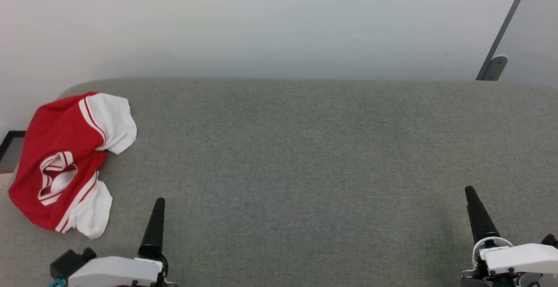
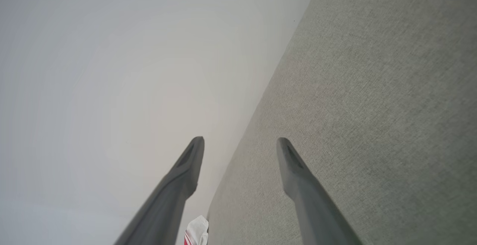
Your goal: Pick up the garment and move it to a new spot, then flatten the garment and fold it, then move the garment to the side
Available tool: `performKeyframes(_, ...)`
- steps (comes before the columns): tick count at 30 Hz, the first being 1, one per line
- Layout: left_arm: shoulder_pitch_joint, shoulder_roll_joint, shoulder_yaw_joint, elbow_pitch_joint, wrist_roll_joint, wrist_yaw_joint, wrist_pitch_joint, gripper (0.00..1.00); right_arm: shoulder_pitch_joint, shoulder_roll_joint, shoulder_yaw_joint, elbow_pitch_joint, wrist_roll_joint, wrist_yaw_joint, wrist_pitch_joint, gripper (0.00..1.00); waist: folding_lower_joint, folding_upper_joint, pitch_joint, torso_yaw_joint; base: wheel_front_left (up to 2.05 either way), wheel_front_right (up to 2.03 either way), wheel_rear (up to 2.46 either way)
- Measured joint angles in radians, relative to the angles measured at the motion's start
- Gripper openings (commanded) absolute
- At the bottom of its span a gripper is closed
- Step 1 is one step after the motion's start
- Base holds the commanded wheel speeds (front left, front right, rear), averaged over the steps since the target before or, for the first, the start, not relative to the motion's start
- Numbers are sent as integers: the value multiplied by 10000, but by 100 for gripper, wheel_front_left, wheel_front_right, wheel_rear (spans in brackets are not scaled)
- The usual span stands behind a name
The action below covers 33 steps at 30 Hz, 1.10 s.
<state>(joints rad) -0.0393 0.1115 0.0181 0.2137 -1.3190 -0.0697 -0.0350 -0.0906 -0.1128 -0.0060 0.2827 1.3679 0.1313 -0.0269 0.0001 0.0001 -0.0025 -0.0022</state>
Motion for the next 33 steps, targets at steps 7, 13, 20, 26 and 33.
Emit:
performKeyframes(7, 61, 171, -65, -151, 1398, 213, -245, 100, -63, -140, 148, 190, -1755, 0, -280, 100, 0, 0, -39, -18, 0, 0, 0)
performKeyframes(13, 129, 174, -46, -290, 2523, 259, -451, 100, -81, -140, 192, 244, -3149, 0, -491, 100, 0, 0, -71, -43, 0, 0, 0)
performKeyframes(20, 207, 174, -12, -389, 3793, 245, -650, 100, -174, -151, 186, 297, -4750, 0, -704, 100, 0, 0, -102, -55, 0, 0, 0)
performKeyframes(26, 292, 159, 207, -449, 4631, 165, -819, 100, -174, -144, 150, 291, -5831, 2, -890, 100, 0, 0, -130, -66, 0, 0, 0)
performKeyframes(33, 305, 102, 364, -489, 5532, -25, -1014, 100, -174, -140, 73, 253, -6715, 2, -1093, 100, 0, 0, -134, -49, 0, 0, 0)
